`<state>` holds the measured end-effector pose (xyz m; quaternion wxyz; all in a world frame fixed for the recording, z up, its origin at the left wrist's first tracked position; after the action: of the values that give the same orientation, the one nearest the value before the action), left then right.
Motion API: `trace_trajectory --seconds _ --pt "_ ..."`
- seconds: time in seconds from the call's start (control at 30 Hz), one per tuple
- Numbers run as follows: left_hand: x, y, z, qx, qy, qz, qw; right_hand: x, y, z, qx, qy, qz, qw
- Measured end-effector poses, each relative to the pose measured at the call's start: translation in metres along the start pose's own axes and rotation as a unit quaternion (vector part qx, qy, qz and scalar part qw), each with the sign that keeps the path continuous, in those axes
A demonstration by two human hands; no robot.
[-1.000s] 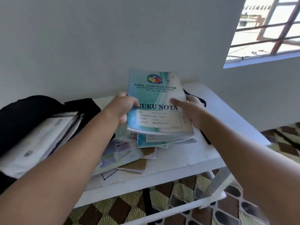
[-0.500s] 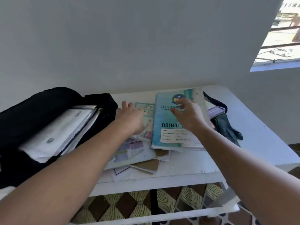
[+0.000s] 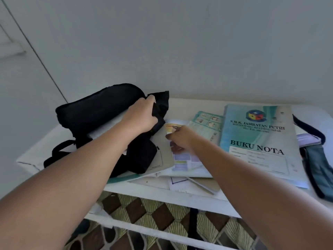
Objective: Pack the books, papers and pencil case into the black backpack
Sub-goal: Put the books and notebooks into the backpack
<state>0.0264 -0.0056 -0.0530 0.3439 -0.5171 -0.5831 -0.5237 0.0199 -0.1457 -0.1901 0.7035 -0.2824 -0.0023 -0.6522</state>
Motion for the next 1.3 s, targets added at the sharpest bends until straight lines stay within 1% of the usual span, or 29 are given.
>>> trace_trajectory --seconds 0.1,0.17,0.27,0.37,0.43,0.47,0.53,0.57,0.63,0.7,0.77,0.87,0.93,0.97,1.03,1.1,1.17,1.23,1.3 --pt "0.0 0.0 0.008 0.009 -0.021 -0.011 1.0 -0.017 0.002 0.001 -0.014 -0.001 0.015 1.0" --pt "-0.002 0.001 0.011 0.008 -0.022 -0.012 1.0 -0.019 0.002 0.001 -0.013 -0.033 0.0 0.999" --pt "-0.004 0.003 0.011 0.004 -0.022 -0.011 1.0 -0.024 0.002 -0.001 -0.025 -0.081 0.011 0.996" --pt "-0.004 0.006 0.009 -0.006 -0.009 -0.018 1.0 -0.036 0.001 0.002 -0.04 -0.074 0.036 0.996" --pt "-0.003 0.008 0.007 -0.006 0.01 -0.019 1.0 -0.038 -0.003 0.003 -0.053 -0.043 0.048 0.997" --pt "-0.003 0.008 0.007 -0.003 0.035 -0.021 0.999 -0.035 -0.004 0.006 -0.047 -0.023 0.052 0.997" --pt "-0.001 0.008 0.002 -0.008 0.142 -0.041 0.989 -0.023 -0.009 0.011 -0.035 0.03 0.071 0.996" --pt "0.0 0.009 -0.003 -0.018 0.207 -0.058 0.976 -0.01 -0.007 0.011 -0.033 0.057 0.065 0.996" --pt "-0.002 0.011 -0.022 -0.045 0.287 -0.082 0.953 0.02 -0.011 0.007 -0.045 0.085 0.052 0.994" --pt "-0.01 0.016 -0.038 -0.065 0.322 -0.082 0.941 0.05 -0.016 0.003 -0.059 0.087 0.036 0.994" --pt "-0.017 0.026 -0.053 -0.074 0.326 -0.071 0.94 0.076 -0.02 0.004 -0.056 0.097 0.032 0.993" --pt "-0.026 0.045 -0.071 -0.069 0.298 -0.014 0.952 0.102 -0.037 0.014 -0.028 0.139 0.048 0.989" --pt "-0.03 0.056 -0.073 -0.039 0.273 0.031 0.961 0.114 -0.05 0.026 0.003 0.148 0.058 0.987" --pt "-0.031 0.061 -0.073 -0.022 0.242 0.044 0.969 0.121 -0.054 0.031 0.019 0.164 0.052 0.985" --pt "-0.035 0.068 -0.076 0.002 0.135 0.058 0.989 0.138 -0.065 0.039 0.058 0.194 0.054 0.978" --pt "-0.041 0.072 -0.082 0.013 0.004 0.065 0.998 0.156 -0.073 0.039 0.089 0.207 0.059 0.972" --pt "-0.046 0.074 -0.085 0.031 -0.097 0.064 0.993 0.184 -0.08 0.029 0.101 0.248 0.04 0.963" --pt "-0.05 0.07 -0.09 0.058 -0.167 0.062 0.982 0.214 -0.085 0.011 0.107 0.302 0.004 0.947" --pt "-0.065 0.06 -0.107 0.066 -0.22 0.097 0.969 0.238 -0.086 -0.018 0.105 0.346 -0.028 0.932"
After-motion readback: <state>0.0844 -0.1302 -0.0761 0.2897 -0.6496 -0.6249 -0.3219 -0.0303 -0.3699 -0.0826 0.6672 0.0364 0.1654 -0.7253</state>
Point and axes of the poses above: each hand's wrist, its own y-axis towards the middle knuckle, its own x-axis out of the back of the hand, z = x × y, the point moved 10 cm from there along y, towards the middle knuckle, and after that the axes turned 5 degrees about -z, right-handed, at the moved point
